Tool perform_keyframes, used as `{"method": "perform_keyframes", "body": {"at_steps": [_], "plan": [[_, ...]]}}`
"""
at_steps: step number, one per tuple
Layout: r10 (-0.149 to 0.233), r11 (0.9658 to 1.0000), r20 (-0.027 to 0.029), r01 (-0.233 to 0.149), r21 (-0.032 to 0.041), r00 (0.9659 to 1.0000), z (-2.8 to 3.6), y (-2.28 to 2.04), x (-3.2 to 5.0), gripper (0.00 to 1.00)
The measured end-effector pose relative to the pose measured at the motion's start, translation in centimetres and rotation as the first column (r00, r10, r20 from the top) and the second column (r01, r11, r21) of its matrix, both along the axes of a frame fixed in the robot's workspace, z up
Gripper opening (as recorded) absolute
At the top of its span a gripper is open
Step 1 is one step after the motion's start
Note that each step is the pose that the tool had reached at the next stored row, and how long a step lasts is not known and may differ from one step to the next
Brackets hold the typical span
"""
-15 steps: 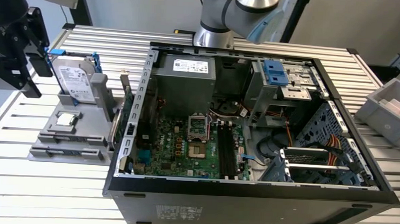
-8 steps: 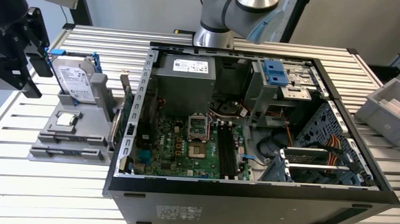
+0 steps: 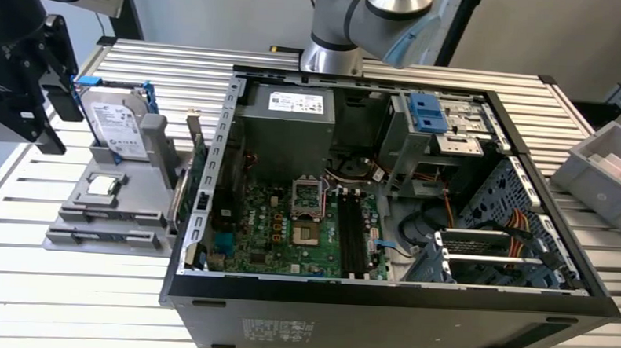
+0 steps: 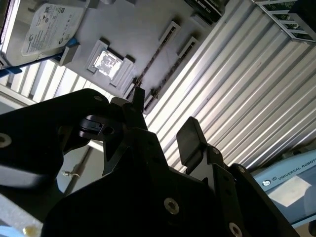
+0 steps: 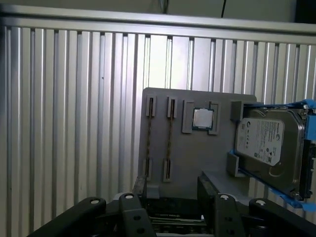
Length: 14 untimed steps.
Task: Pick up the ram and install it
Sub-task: 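Pick up the ram and move it above insertion slot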
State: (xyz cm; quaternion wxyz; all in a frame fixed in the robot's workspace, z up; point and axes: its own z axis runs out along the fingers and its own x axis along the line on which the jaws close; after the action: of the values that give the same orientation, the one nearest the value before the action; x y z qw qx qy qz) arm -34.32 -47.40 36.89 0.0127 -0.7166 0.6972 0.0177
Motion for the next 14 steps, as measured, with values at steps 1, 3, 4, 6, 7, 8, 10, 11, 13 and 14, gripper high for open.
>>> {"method": "perform_keyframes", "body": {"at_steps": [1,3,4,6,7,8,10,11,13,14], "plan": [[0.000,1.0000,0.0001,0.000,0.0000,1.0000,-0.06,0.00,0.00,1.00],[0.000,1.0000,-0.0001,0.000,0.0000,1.0000,-0.16,0.00,0.00,1.00],[0.000,1.0000,0.0000,0.000,-0.0001,1.0000,-0.21,0.00,0.00,1.00],[0.000,1.0000,-0.0001,0.000,-0.0002,1.0000,-0.31,0.00,0.00,1.00],[0.000,1.0000,0.0000,0.000,-0.0003,1.0000,-0.36,0.00,0.00,1.00],[0.000,1.0000,0.0000,0.000,-0.0005,1.0000,-0.42,0.00,0.01,1.00],[0.000,1.0000,-0.0001,0.000,-0.0012,1.0000,-0.52,0.00,0.01,1.00],[0.000,1.0000,0.0000,0.000,-0.0015,1.0000,-0.57,0.00,0.01,1.00],[0.000,1.0000,0.0000,0.000,-0.0024,1.0000,-0.67,0.00,0.00,1.00],[0.000,1.0000,0.0000,0.000,-0.0030,1.0000,-0.72,0.00,0.00,1.00]]}}
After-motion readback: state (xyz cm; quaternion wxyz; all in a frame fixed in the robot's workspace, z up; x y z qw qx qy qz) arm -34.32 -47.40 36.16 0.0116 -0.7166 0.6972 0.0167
